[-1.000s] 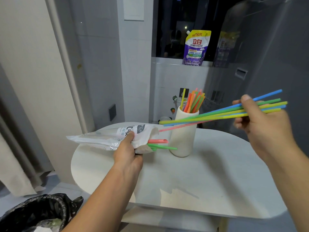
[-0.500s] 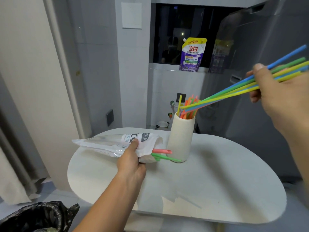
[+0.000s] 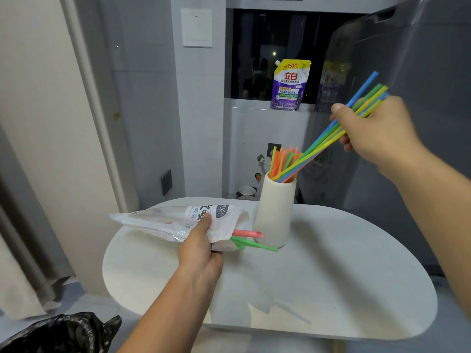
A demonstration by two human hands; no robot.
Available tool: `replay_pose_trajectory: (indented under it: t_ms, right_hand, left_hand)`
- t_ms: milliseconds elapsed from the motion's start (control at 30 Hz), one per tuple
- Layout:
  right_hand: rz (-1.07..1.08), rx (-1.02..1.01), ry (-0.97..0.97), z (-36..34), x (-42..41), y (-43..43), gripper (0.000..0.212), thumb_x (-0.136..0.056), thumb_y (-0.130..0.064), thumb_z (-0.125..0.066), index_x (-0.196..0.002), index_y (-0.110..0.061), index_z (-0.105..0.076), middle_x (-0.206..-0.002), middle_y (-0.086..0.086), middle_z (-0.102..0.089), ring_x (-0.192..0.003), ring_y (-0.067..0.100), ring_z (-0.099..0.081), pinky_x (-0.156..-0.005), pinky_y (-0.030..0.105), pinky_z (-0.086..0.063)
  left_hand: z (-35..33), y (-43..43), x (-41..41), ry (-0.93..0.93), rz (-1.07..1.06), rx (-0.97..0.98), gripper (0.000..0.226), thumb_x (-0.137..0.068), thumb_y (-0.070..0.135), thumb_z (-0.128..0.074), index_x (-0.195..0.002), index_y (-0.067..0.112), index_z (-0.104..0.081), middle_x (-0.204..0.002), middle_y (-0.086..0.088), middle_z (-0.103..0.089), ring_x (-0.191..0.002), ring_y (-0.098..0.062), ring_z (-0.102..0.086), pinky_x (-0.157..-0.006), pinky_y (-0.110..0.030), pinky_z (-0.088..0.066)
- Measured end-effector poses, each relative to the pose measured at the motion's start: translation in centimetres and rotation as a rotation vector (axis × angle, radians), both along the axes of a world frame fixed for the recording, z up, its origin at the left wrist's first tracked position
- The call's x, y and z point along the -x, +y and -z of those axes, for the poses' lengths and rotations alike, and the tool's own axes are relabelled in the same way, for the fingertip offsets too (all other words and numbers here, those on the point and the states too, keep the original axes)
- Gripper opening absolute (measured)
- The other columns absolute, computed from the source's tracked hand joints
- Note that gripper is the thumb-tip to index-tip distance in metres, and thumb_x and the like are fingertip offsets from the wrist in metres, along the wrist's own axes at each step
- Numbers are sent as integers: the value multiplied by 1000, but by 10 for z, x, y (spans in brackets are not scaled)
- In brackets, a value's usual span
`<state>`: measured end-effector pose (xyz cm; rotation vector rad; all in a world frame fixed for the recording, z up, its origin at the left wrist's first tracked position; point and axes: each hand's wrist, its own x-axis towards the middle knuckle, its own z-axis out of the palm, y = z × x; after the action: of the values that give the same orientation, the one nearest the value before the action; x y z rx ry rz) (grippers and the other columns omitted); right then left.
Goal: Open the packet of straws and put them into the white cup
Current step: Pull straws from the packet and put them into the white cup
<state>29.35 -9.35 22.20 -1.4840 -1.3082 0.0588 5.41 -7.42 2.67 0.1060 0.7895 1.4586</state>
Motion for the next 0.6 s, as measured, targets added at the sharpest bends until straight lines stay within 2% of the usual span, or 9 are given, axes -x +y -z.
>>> replay_pose_trajectory:
  t_ms: [133, 267, 400, 600]
  right_hand:
    - [-15, 71, -37, 0, 7, 15, 33, -95, -39, -62, -97, -8, -72, -64, 3, -65, -35, 0, -56, -50, 24, -47]
    - [-52, 152, -60, 5, 17, 30, 28, -95, -36, -63, -102, -9, -66, -74, -2, -62, -55, 8, -61, -51, 23, -47]
    - [-39, 221, -83, 13, 21, 44, 31, -96, -36, -62, -107, -7, -67, -76, 2, -63, -55, 9, -59, -38, 14, -41]
    - [-7, 317, -115, 35, 25, 58, 36, -96, -39, -62, -101, -3, -66, -87, 13, -71, -56, 17, -65, -51, 25, -49]
  left_hand:
    - [1, 1, -2, 2, 1, -6, 41, -97, 9, -69, -137, 5, -62, -126, -10, -75, -95, -21, -75, -75, -36, -65]
    - [3, 1, -3, -3, -3, -6, 40, -97, 9, -70, -136, 5, -63, -125, -11, -75, -102, -24, -75, -95, -44, -60]
    - [5, 4, -5, -11, -20, -3, 39, -96, 8, -71, -135, 5, -64, -124, -10, -76, -102, -24, -75, -104, -47, -56]
    - [7, 5, -6, -19, -19, -2, 41, -96, 8, -70, -136, 6, -63, -124, -11, -76, -109, -27, -74, -105, -51, -55]
